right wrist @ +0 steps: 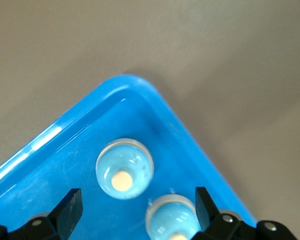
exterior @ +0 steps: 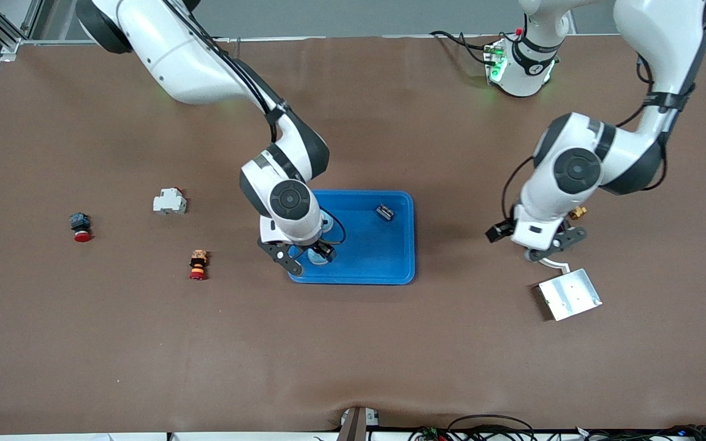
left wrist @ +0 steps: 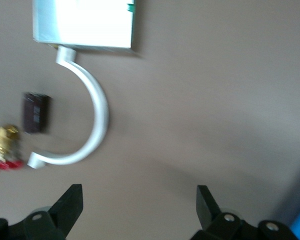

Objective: Place electrolytic capacitor and blue bell in tray
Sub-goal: 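Release the bell in the tray and withdraw the right gripper, then grasp the second capacitor with the left gripper and lift it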

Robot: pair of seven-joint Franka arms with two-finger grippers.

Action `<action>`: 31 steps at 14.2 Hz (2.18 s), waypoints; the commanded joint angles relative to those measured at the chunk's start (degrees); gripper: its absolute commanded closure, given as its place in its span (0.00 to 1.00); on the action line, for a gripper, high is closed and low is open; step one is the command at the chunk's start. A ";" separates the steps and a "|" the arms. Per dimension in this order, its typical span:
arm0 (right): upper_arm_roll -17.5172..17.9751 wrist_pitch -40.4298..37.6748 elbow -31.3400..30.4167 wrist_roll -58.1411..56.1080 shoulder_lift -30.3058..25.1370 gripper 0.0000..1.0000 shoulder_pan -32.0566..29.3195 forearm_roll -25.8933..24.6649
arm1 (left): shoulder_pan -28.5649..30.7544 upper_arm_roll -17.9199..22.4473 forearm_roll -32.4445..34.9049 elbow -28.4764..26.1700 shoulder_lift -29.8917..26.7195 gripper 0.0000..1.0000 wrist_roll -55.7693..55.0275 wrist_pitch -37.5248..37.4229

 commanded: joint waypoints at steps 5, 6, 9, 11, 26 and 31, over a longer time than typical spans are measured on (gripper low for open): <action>0.35 -11.10 -3.86 -20.50 -10.81 0.00 -8.38 -0.56 | 10.57 -0.65 9.37 -7.18 -0.05 0.02 5.68 4.88; 0.35 -11.11 -5.70 -23.14 -12.74 0.00 -10.22 -0.56 | 12.24 -0.65 11.22 -8.58 0.64 0.03 6.03 7.51; 0.35 -11.28 -10.71 -29.74 -18.45 0.00 -14.70 -0.56 | 15.24 -0.57 11.68 -9.73 3.02 0.07 6.13 9.38; 0.35 -11.28 -12.66 -32.65 -21.36 0.00 -17.77 -0.56 | 15.95 -0.48 12.65 -10.27 3.28 0.12 6.13 9.91; -4.65 -8.73 -28.92 -71.31 -45.79 0.00 -31.42 2.52 | 19.56 -0.56 20.56 -8.42 10.77 1.00 4.72 11.58; -12.92 -17.23 -26.04 -77.84 -48.97 0.00 -28.34 4.62 | 19.21 -8.10 17.92 -2.73 7.15 1.00 -0.62 6.41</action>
